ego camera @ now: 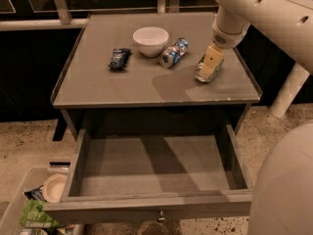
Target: Place green can into top drawer
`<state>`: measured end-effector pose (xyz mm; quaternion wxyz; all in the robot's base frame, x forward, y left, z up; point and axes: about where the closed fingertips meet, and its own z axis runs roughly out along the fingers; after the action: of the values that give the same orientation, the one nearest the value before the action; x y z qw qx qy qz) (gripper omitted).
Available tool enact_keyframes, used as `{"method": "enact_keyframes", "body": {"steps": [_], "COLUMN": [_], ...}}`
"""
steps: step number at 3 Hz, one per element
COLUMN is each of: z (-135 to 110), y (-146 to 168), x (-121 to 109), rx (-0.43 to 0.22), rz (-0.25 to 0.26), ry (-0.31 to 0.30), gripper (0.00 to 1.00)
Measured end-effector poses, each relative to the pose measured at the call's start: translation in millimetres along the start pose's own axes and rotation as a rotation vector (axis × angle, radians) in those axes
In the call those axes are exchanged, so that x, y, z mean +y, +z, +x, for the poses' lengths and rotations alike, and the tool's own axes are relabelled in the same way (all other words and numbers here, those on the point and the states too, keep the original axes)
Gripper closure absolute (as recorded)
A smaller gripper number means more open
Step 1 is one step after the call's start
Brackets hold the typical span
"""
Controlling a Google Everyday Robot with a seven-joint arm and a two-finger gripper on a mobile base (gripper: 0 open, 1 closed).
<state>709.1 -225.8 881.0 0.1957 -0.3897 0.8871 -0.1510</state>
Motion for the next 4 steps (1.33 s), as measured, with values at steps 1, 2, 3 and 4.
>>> {"method": "enact_keyframes", "body": {"steps": [1,2,3,4], "z": [-0.3,-9.9,-16.0,-16.0], "y": [0.2,10.1,28.0,28.1], "x": [0.4,10.3,25.2,25.2], "rx": [-0.001,-0.025,-0.023,-0.023], "rz": [-0.002,-0.042,-0.102,-0.102], "ry": [-0.002,-0.043,-0.107,-0.107], "gripper": [0.0,0.0,0.0,0.0]}}
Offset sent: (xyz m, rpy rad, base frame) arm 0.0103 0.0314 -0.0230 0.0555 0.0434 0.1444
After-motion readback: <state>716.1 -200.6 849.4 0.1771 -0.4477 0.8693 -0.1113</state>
